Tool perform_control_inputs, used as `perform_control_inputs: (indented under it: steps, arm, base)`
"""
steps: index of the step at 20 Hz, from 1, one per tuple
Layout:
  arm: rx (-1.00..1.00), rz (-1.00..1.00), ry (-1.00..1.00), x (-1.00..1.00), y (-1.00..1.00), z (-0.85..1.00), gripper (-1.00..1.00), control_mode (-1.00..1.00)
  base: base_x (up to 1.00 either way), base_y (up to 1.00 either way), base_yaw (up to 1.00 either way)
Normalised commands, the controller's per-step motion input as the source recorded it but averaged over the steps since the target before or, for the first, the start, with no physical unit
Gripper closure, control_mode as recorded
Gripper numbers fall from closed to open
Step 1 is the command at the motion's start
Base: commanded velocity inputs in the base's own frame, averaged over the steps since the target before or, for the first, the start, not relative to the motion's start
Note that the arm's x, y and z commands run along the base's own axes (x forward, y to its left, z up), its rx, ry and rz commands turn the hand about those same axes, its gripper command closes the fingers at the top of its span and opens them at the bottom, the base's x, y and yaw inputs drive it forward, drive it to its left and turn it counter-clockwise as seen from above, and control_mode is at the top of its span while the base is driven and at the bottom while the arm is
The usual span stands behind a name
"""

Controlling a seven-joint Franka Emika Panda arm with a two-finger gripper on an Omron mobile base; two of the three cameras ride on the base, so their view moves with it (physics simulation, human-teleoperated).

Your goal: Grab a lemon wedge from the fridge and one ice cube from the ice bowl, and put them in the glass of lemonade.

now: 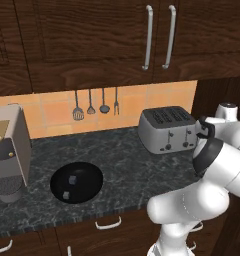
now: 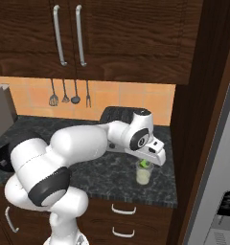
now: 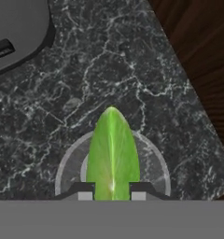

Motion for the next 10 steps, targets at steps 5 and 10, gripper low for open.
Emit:
perform_control_inputs:
  steps: [5, 10]
  arm:
    - [0.01, 0.00, -0.11, -0.05, -0.02, 0.01, 1.00, -1.00]
    - [0.04, 0.00, -0.15, -0.14, 0.00, 0.16, 1.00, -1.00]
  base:
    - [0.00, 0.00, 0.00]
    - [0.00, 0.00, 0.00]
